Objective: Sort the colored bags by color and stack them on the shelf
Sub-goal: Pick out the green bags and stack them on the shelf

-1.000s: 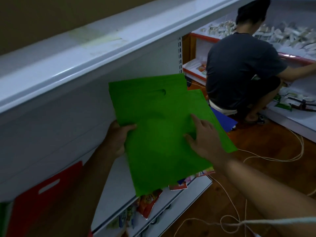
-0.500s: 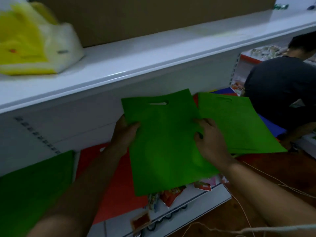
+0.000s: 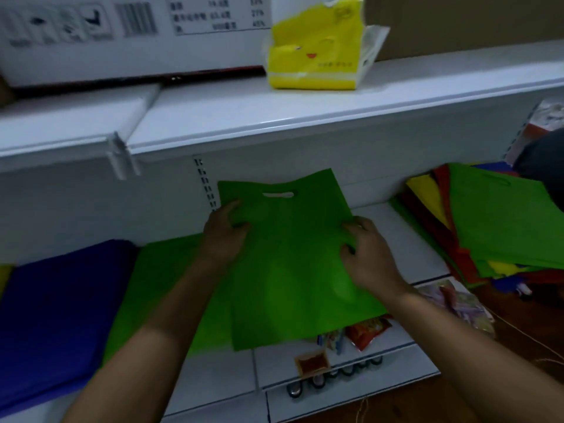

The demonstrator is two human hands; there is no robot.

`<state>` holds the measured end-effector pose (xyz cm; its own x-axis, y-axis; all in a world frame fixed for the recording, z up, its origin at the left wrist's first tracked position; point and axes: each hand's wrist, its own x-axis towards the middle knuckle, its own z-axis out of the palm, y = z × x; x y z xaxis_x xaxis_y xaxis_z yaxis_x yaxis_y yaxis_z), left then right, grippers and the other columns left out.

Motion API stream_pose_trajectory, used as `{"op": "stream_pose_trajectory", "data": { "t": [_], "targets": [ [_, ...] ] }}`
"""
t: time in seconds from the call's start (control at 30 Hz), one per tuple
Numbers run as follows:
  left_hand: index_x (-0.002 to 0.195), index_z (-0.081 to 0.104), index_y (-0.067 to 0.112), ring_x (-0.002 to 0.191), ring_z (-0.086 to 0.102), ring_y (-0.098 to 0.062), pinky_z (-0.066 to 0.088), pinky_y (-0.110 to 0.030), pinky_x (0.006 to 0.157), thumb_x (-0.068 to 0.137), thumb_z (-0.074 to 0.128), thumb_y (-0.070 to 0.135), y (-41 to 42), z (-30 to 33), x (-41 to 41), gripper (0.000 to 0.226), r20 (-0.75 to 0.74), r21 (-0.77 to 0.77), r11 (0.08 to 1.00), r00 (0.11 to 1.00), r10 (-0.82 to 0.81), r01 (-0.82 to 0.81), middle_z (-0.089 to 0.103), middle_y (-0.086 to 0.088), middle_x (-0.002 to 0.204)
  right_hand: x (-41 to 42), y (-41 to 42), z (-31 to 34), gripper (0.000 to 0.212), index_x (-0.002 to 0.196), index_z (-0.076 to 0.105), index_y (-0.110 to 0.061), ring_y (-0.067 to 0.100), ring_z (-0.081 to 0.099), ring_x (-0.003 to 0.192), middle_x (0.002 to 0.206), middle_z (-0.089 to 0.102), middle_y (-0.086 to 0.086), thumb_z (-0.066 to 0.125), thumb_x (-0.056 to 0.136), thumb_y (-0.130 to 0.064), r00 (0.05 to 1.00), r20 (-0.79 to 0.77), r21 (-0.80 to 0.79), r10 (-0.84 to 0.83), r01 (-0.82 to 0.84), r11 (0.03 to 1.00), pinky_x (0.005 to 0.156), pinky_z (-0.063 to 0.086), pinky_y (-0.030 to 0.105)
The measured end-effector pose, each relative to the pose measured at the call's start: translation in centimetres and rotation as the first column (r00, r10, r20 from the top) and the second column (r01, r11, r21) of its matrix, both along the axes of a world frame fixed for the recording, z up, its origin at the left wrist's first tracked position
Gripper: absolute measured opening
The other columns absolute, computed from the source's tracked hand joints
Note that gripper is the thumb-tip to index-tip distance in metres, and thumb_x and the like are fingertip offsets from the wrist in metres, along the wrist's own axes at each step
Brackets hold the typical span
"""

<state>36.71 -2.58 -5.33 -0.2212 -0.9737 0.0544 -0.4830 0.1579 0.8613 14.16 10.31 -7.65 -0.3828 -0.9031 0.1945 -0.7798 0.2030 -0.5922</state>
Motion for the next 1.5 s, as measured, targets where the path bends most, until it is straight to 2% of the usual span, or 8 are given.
{"op": "stream_pose_trajectory", "data": {
  "t": [0.27, 0.37, 0.63, 0.9, 1.03, 1.3, 1.37, 1.5],
  "targets": [
    [0.142, 0.044, 0.018, 0.123, 0.051, -0.026, 0.041, -0.032, 0.105, 0.087, 0.064, 0.008, 2.6, 2.0, 10.1, 0.059, 0.072, -0.117, 0.972, 0.974, 0.214, -0.205, 0.045, -0.007, 0.143, 8.7, -1.7, 1.2, 0.049, 0.136, 0.051, -0.008, 0.026, 0.046, 0.127, 0.147, 0.04, 0.008, 0.06, 0.088, -0.008, 0.986, 0.042, -0.059, 0.164, -0.161, 0.985, 0.099, 0.038, 0.028],
    [0.137, 0.052, 0.012, 0.123, 0.049, -0.025, 0.036, -0.018, 0.089, 0.088, 0.065, 0.008, 4.0, 2.1, 13.0, 0.051, 0.18, -0.224, 0.936, 0.932, 0.315, -0.273, 0.045, -0.011, 0.142, 11.5, -1.6, 0.8, 0.05, 0.139, 0.048, -0.006, 0.024, 0.045, 0.129, 0.149, 0.036, 0.006, 0.06, 0.09, -0.008, 0.967, 0.101, -0.063, 0.236, -0.23, 0.971, 0.099, 0.037, 0.025],
    [0.136, 0.051, 0.004, 0.12, 0.052, -0.034, 0.04, -0.027, 0.092, 0.086, 0.06, 0.004, 3.6, -0.1, 18.1, 0.051, 0.253, -0.212, 0.919, 0.89, 0.38, -0.333, 0.043, -0.017, 0.142, 17.3, -2.5, -2.2, 0.061, 0.145, 0.038, -0.005, 0.027, 0.046, 0.129, 0.154, 0.026, 0.007, 0.059, 0.087, -0.005, 0.925, 0.202, 0.057, 0.321, -0.338, 0.939, 0.097, 0.047, 0.035],
    [0.131, 0.055, 0.004, 0.121, 0.05, -0.034, 0.041, -0.034, 0.097, 0.083, 0.058, -0.003, -3.4, -5.8, 22.1, 0.049, 0.322, -0.165, 0.948, 0.894, 0.312, -0.272, 0.044, -0.018, 0.14, 21.4, -7.3, -6.0, 0.059, 0.144, 0.039, -0.005, 0.028, 0.039, 0.135, 0.156, 0.02, 0.009, 0.052, 0.087, 0.006, 0.95, 0.186, 0.163, 0.25, -0.28, 0.946, 0.093, 0.042, 0.02],
    [0.118, 0.062, -0.002, 0.115, 0.052, -0.033, 0.041, -0.031, 0.086, 0.087, 0.054, -0.004, -6.1, -8.7, 22.3, 0.032, 0.339, -0.12, 0.965, 0.904, 0.26, -0.233, 0.049, -0.017, 0.132, 22.8, -9.2, -8.3, 0.053, 0.141, 0.042, -0.003, 0.024, 0.036, 0.135, 0.153, 0.024, 0.01, 0.049, 0.089, 0.009, 0.972, 0.14, 0.249, 0.189, -0.219, 0.943, 0.091, 0.022, 0.004],
    [0.09, 0.057, 0.009, 0.09, 0.04, -0.017, 0.044, -0.037, 0.083, 0.087, 0.062, 0.009, -8.5, -13.7, 21.7, 0.005, 0.468, 0.04, 0.999, 0.884, -0.009, -0.011, 0.042, 0.0, 0.098, 22.7, -10.7, -10.4, 0.05, 0.14, 0.041, -0.013, 0.033, 0.018, 0.14, 0.157, 0.014, 0.012, 0.054, 0.095, -0.028, 0.975, -0.061, 0.502, 0.212, -0.154, 0.851, 0.112, 0.03, 0.039],
    [0.095, 0.057, 0.011, 0.104, 0.041, -0.024, 0.039, -0.038, 0.093, 0.087, 0.063, 0.019, -8.8, -14.4, 21.6, 0.013, 0.513, 0.085, 0.996, 0.858, -0.013, -0.036, 0.046, -0.011, 0.117, 22.5, -10.6, -10.5, 0.053, 0.143, 0.037, -0.014, 0.033, 0.014, 0.142, 0.158, 0.011, 0.012, 0.053, 0.095, -0.03, 0.97, -0.075, 0.51, 0.233, -0.163, 0.845, 0.115, 0.027, 0.042],
    [0.137, 0.042, 0.009, 0.143, 0.006, -0.039, 0.018, -0.052, 0.115, 0.087, 0.065, 0.03, -9.2, -13.9, 20.9, 0.059, 0.575, 0.112, 0.987, 0.818, 0.028, -0.113, 0.001, -0.017, 0.159, 21.3, -10.1, -9.9, 0.061, 0.147, 0.031, -0.016, 0.029, 0.014, 0.144, 0.159, 0.015, 0.008, 0.056, 0.093, -0.026, 0.974, -0.053, 0.409, 0.221, -0.181, 0.894, 0.116, 0.023, 0.04]
  ]
}}
